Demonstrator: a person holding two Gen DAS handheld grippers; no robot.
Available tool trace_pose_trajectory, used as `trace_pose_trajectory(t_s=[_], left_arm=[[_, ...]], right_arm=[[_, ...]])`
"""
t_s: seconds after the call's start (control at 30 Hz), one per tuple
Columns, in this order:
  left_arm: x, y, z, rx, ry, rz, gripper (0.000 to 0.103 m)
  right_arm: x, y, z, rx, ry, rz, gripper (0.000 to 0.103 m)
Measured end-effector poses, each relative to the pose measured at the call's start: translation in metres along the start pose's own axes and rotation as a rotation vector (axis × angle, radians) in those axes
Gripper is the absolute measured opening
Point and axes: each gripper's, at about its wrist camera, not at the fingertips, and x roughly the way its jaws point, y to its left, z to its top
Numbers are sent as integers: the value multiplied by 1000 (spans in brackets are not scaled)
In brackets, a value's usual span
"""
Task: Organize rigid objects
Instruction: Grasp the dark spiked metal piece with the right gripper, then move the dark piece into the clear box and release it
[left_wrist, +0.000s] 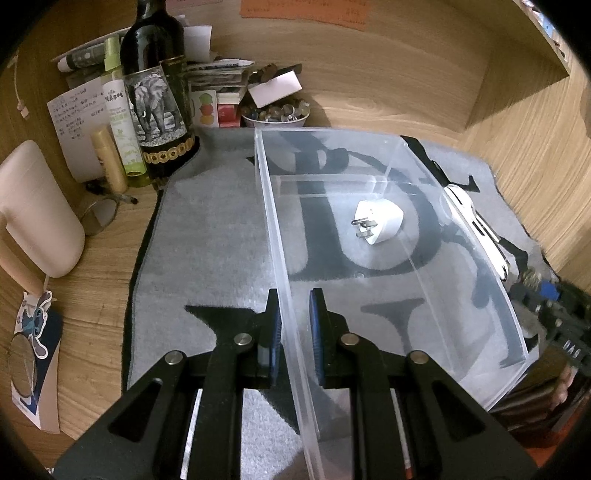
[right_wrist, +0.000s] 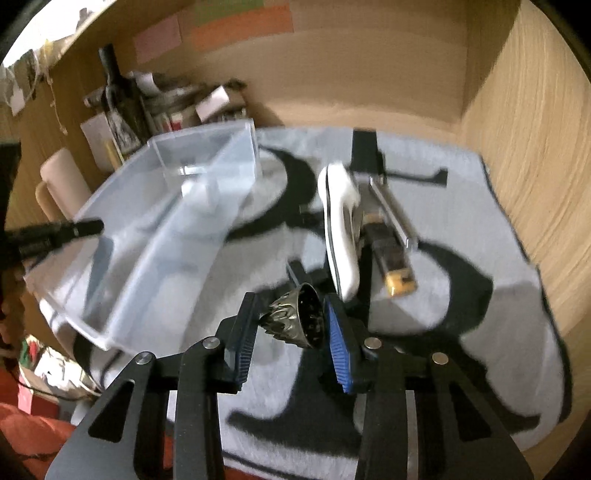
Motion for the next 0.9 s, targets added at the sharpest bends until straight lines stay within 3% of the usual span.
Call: trace_pose_trajectory(t_s=[0.4, 0.9], left_arm=[[-2, 4, 0, 0, -1, -11, 13], [-3, 5, -1, -10, -10, -35, 12]], right_arm=[[-8, 36, 58, -93, -146, 96, 33], [39, 82, 76, -222, -49, 194, 33]])
